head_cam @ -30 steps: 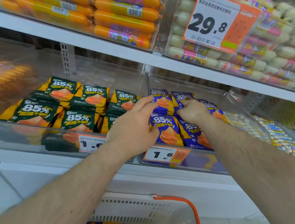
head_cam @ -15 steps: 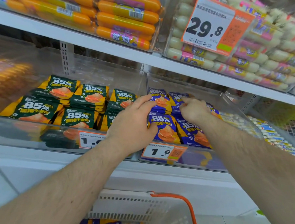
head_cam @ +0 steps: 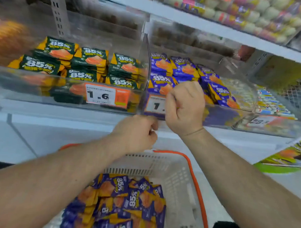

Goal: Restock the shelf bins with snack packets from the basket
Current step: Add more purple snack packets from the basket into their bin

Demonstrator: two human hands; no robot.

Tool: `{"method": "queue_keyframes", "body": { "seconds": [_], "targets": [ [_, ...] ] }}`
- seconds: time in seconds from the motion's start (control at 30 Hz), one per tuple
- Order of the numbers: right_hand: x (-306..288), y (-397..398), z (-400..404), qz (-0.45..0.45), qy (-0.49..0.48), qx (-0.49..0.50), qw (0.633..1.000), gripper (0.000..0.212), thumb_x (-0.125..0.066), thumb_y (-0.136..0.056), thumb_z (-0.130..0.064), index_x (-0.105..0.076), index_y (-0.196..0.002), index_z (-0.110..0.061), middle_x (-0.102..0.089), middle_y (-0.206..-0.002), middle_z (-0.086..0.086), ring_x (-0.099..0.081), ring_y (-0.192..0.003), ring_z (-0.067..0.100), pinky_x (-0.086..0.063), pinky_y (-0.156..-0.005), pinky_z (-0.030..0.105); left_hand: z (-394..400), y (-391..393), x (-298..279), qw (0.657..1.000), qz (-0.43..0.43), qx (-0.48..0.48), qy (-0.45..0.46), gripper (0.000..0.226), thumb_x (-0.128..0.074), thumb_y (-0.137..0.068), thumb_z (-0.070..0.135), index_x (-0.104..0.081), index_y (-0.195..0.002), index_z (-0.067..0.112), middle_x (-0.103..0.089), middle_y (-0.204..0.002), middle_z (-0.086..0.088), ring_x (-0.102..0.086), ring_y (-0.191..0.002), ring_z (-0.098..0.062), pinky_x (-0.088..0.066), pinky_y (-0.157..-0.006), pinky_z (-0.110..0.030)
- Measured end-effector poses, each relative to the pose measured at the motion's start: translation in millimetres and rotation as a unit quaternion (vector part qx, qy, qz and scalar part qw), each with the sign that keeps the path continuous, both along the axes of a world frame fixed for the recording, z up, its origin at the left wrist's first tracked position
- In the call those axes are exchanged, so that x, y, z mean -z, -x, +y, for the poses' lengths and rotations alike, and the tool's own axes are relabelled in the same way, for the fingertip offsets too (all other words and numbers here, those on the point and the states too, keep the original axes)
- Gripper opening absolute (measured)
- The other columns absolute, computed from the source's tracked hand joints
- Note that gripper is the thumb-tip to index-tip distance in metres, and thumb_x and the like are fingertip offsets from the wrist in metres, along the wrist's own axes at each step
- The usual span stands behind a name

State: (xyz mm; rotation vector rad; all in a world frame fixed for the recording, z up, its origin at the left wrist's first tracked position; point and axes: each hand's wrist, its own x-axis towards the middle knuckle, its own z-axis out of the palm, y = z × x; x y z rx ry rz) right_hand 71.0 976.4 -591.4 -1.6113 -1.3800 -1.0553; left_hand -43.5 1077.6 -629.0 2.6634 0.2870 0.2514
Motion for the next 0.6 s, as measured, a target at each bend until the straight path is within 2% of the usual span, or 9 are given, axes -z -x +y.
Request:
{"method": "queue_keyframes", "body": {
  "seconds": [0.07,0.1,0.2,0.27,0.33,0.4,0.43,0.5,0.6],
  "targets": [
    [40.2,16.1,-4.1,0.041,0.029,-0.014,0.999,0.025,-0.050,-0.085,-0.007,-0.055,-0.062,0.000,-0.051,-0.063,0.016,-0.043,-0.064,0.029,-0.031,-0.063,0.038,0.9,10.5,21.8,0.987,0.146,0.062,-0.033,0.025,-0.055,-0.088,0.028,-0.064,-0.111,0.030,-0.067,-0.113,0.003,-0.060,-0.105,-0.023,-0.047,-0.080,-0.029],
    [64.8,21.8,-5.7,0.065,0.059,-0.007,0.996,0.024,-0.050,-0.084,-0.008,-0.054,-0.061,-0.002,-0.051,-0.063,0.015,-0.043,-0.064,0.029,-0.031,-0.063,0.037,-0.5,15.5,31.4,0.975,0.198,0.091,-0.051,0.021,-0.054,-0.090,0.027,-0.064,-0.108,0.028,-0.066,-0.110,0.001,-0.060,-0.100,-0.022,-0.044,-0.076,-0.029],
    [150.6,31.5,-15.1,0.193,0.195,0.059,0.960,0.024,-0.046,-0.082,-0.014,-0.047,-0.059,-0.010,-0.046,-0.060,0.009,-0.039,-0.063,0.027,-0.030,-0.062,0.036,-3.5,27.5,51.3,0.949,0.278,0.135,-0.070,0.005,-0.053,-0.088,0.020,-0.058,-0.087,0.020,-0.056,-0.084,0.000,-0.050,-0.071,-0.021,-0.038,-0.061,-0.032],
    [206.5,38.3,-29.2,0.317,0.323,0.103,0.886,0.022,-0.045,-0.085,-0.019,-0.041,-0.063,-0.019,-0.040,-0.061,0.002,-0.036,-0.061,0.024,-0.030,-0.060,0.036,-3.0,31.2,57.2,0.936,0.309,0.149,-0.077,0.012,-0.050,-0.089,0.021,-0.062,-0.089,0.019,-0.057,-0.079,0.002,-0.050,-0.065,-0.019,-0.044,-0.060,-0.035],
    [249.5,46.4,-48.1,0.389,0.460,0.147,0.784,0.018,-0.046,-0.091,-0.024,-0.050,-0.075,-0.017,-0.051,-0.071,0.003,-0.049,-0.067,0.025,-0.039,-0.062,0.037,-0.4,31.2,64.3,0.921,0.340,0.167,-0.094,0.020,-0.047,-0.091,0.024,-0.065,-0.099,0.024,-0.063,-0.088,0.004,-0.058,-0.072,-0.018,-0.053,-0.067,-0.036],
    [279.8,52.4,-64.7,0.378,0.589,0.174,0.693,0.024,-0.050,-0.092,-0.031,-0.063,-0.107,-0.016,-0.063,-0.114,0.008,-0.059,-0.102,0.028,-0.049,-0.083,0.039,-0.2,29.3,69.7,0.912,0.357,0.174,-0.101,0.024,-0.046,-0.092,0.027,-0.063,-0.110,0.030,-0.064,-0.098,0.005,-0.061,-0.080,-0.016,-0.056,-0.072,-0.035],
    [290.3,54.2,-70.3,0.371,0.635,0.171,0.656,0.038,-0.053,-0.089,-0.036,-0.057,-0.123,-0.018,-0.052,-0.137,0.008,-0.052,-0.119,0.029,-0.046,-0.096,0.042,-0.2,27.0,72.4,0.911,0.359,0.176,-0.099,0.026,-0.046,-0.092,0.028,-0.062,-0.112,0.031,-0.063,-0.099,0.005,-0.061,-0.079,-0.014,-0.057,-0.070,-0.034],
    [305.1,57.9,-73.7,0.375,0.687,0.144,0.606,0.068,-0.060,-0.084,-0.051,-0.040,-0.141,-0.020,-0.028,-0.156,0.006,-0.034,-0.137,0.031,-0.034,-0.110,0.049,-0.3,21.9,77.2,0.911,0.362,0.178,-0.089,0.027,-0.047,-0.092,0.026,-0.062,-0.115,0.030,-0.062,-0.101,0.006,-0.062,-0.079,-0.014,-0.058,-0.069,-0.031],
    [319.6,62.9,-71.7,0.375,0.722,0.118,0.570,0.108,-0.068,-0.073,-0.072,-0.020,-0.153,-0.018,-0.018,-0.160,0.007,-0.018,-0.147,0.031,-0.021,-0.116,0.054,1.9,13.7,83.5,0.906,0.377,0.172,-0.091,0.027,-0.048,-0.093,0.027,-0.061,-0.117,0.028,-0.059,-0.103,0.006,-0.062,-0.087,-0.017,-0.058,-0.075,-0.032]
  ]
}}
